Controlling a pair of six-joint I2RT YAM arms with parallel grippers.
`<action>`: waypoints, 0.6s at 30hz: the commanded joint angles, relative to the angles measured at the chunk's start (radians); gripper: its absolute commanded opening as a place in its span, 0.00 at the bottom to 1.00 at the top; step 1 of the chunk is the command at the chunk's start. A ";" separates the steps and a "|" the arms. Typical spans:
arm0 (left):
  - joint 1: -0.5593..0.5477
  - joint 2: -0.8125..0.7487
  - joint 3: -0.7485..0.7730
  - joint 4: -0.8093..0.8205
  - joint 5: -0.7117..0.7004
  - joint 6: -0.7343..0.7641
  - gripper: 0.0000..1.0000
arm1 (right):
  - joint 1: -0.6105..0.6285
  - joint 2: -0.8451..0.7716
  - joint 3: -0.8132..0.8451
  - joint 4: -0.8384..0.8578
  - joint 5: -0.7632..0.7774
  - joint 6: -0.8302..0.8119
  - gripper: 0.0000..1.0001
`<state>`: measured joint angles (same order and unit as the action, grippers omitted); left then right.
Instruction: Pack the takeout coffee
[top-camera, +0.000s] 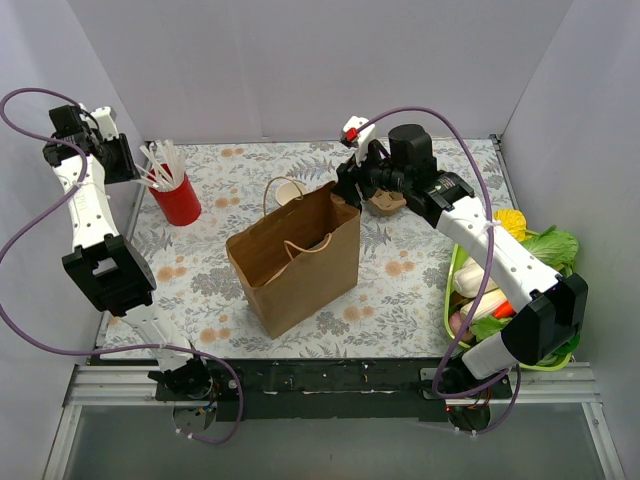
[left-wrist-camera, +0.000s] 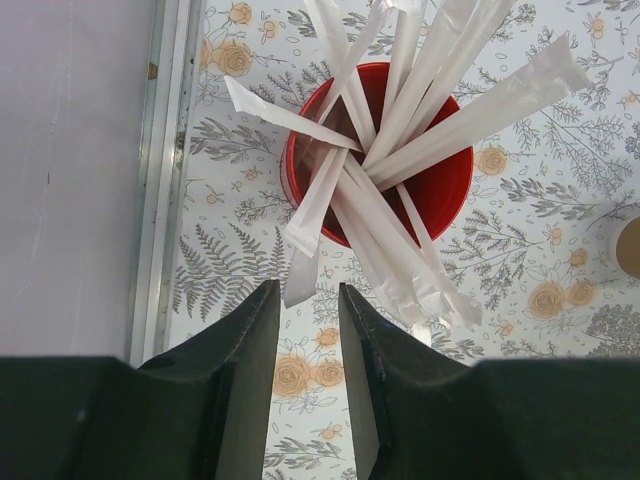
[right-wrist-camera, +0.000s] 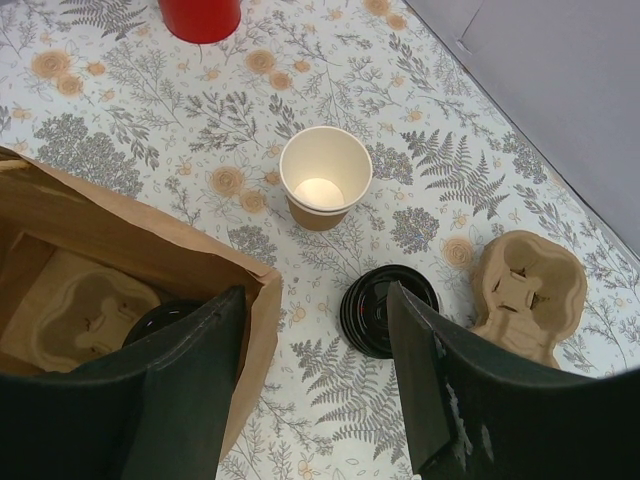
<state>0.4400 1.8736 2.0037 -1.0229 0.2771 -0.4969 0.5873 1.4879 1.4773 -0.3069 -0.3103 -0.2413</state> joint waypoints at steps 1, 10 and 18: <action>-0.003 -0.037 0.004 0.001 0.025 0.008 0.27 | -0.006 0.020 0.032 0.019 -0.001 -0.003 0.66; -0.004 -0.034 0.009 -0.014 0.031 0.015 0.19 | -0.007 0.011 0.017 0.023 0.004 0.000 0.66; -0.007 -0.019 -0.008 -0.006 0.042 0.023 0.22 | -0.007 0.018 0.031 0.022 0.004 -0.001 0.66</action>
<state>0.4381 1.8740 2.0022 -1.0248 0.2989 -0.4892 0.5835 1.4933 1.4773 -0.2951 -0.3103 -0.2394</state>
